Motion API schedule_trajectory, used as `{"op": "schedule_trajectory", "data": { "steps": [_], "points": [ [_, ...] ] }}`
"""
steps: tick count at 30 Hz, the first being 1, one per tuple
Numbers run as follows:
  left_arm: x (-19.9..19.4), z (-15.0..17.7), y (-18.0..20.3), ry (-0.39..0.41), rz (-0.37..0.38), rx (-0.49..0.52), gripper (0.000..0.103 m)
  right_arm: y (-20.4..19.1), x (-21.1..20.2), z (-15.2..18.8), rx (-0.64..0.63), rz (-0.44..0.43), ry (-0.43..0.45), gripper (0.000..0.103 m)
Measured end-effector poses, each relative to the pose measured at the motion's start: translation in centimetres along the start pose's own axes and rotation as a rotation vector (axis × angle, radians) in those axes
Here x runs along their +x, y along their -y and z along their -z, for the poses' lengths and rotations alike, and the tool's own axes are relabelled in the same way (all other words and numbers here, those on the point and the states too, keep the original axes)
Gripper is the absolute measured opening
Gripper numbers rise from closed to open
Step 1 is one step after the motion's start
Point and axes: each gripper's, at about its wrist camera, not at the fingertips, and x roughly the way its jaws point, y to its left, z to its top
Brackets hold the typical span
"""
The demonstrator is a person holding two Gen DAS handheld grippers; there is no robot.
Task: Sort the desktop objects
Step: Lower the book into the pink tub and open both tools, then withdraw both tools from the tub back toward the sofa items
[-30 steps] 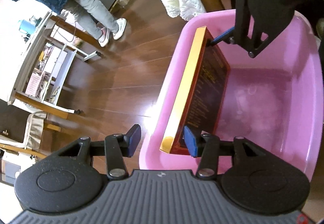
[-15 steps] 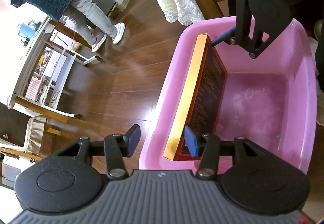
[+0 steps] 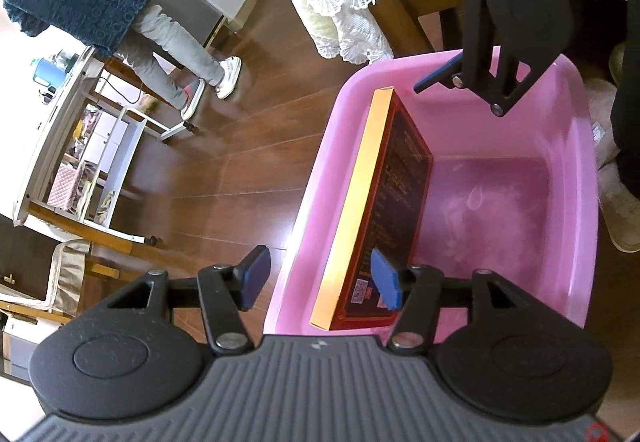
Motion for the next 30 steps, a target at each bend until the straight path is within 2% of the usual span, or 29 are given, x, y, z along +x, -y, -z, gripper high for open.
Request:
{"op": "schedule_trajectory", "data": {
  "steps": [7, 12, 19, 20, 23, 30],
  "points": [
    [-0.6, -0.3, -0.2, -0.002, 0.021, -0.015, 0.061, 0.5, -1.0, 0.3, 0.042, -0.013, -0.008, 0.084],
    [-1.2, -0.6, -0.2, 0.0, 0.049, -0.029, 0.066, 1.3, -1.6, 0.7, 0.121, -0.068, -0.039, 0.084],
    [-2.4, -1.4, -0.3, 0.026, 0.054, -0.044, 0.081, 3.7, -2.6, 1.9, 0.337, -0.173, -0.09, 0.085],
    [-2.7, -1.5, -0.3, 0.032, 0.051, -0.044, 0.087, 4.0, -2.8, 2.1, 0.367, -0.181, -0.092, 0.085],
    [-3.5, -1.9, -0.3, 0.052, 0.039, -0.04, 0.099, 5.0, -3.6, 2.7, 0.457, -0.204, -0.096, 0.086],
    [-4.6, -2.9, 0.0, 0.068, 0.054, -0.055, 0.101, 7.1, -5.0, 5.1, 0.662, -0.238, -0.113, 0.088]
  ]
}}
